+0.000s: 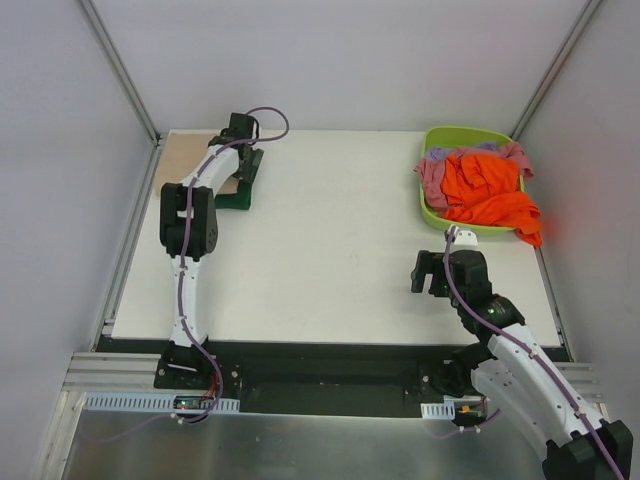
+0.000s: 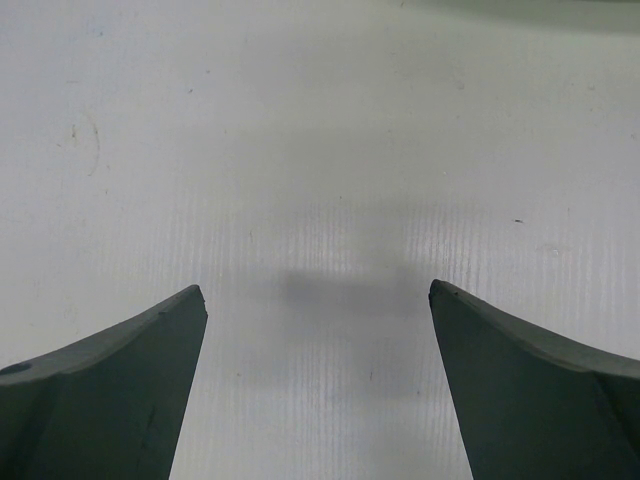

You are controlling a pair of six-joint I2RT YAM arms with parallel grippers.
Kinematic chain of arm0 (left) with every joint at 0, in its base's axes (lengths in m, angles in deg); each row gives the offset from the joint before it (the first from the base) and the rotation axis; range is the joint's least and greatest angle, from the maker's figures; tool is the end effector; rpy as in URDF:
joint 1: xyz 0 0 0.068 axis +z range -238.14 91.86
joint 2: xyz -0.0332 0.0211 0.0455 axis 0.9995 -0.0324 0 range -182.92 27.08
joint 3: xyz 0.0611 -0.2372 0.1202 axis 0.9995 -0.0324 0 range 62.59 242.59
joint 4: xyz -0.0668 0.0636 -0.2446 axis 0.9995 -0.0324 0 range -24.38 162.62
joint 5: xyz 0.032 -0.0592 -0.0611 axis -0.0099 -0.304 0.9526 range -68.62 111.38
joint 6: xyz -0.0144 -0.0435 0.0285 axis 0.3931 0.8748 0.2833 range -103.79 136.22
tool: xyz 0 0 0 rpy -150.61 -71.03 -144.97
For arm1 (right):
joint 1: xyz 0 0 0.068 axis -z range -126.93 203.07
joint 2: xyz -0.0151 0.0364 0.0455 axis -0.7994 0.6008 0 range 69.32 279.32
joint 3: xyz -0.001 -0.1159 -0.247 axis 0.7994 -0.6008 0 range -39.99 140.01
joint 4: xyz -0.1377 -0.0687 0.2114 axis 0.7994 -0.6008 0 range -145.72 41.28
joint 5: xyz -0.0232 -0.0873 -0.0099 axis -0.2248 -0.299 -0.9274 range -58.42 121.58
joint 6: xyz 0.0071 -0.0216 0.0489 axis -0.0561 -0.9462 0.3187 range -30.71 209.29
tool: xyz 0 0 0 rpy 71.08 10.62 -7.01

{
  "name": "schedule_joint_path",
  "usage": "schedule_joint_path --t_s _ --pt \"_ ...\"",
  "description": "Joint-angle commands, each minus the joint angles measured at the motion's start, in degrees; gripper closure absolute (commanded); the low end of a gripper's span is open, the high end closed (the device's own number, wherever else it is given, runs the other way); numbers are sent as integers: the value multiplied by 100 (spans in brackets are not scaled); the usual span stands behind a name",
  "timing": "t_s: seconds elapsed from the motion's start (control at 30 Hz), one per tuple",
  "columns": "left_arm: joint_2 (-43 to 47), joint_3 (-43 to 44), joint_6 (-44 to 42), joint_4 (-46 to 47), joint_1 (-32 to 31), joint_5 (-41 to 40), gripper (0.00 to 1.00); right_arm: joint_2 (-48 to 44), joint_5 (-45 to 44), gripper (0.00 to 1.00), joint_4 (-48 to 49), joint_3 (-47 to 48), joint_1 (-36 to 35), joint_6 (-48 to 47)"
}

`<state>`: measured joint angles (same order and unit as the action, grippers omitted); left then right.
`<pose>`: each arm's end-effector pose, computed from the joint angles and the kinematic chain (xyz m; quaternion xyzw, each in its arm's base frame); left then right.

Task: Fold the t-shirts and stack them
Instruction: Put the neatly folded tshirt into the corner of the board with the left arm

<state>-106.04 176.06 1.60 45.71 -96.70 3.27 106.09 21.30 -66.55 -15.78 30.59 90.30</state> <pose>0.5213 -0.0672 0.2021 0.1272 0.9104 0.1653 0.3572 0.1454 0.0533 0.2217 -0.1172 0.8574 0.0247 0.5005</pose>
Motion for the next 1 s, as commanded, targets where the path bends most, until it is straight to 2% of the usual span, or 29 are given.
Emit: schedule_joint_path --t_s 0.0,0.17,0.33,0.43,0.47,0.5,0.53,0.77,0.97 --pt "-161 149 -147 -86 12 -411 26 -21 -123 4 33 198 24 -5" --pt "-285 228 -174 -77 12 -703 41 -21 -114 4 25 198 33 -5" --pt "-189 298 -121 -68 -23 -747 73 -12 -123 4 25 207 33 -5" --pt "-22 316 -165 -68 -85 -799 79 -12 -114 4 25 199 24 -5" --pt "14 351 -165 -77 -102 -817 84 -21 -114 4 25 198 24 -5" --pt "58 377 -156 -77 -111 -852 96 -21 -123 4 25 198 24 -5" --pt "102 404 -121 -68 -111 -887 100 -30 -123 4 25 198 33 -5" --pt "374 588 -174 -59 -102 -1256 100 -39 -123 4 25 198 33 4" --pt "445 553 -209 -68 -94 -1072 100 -56 -123 4 16 190 33 4"
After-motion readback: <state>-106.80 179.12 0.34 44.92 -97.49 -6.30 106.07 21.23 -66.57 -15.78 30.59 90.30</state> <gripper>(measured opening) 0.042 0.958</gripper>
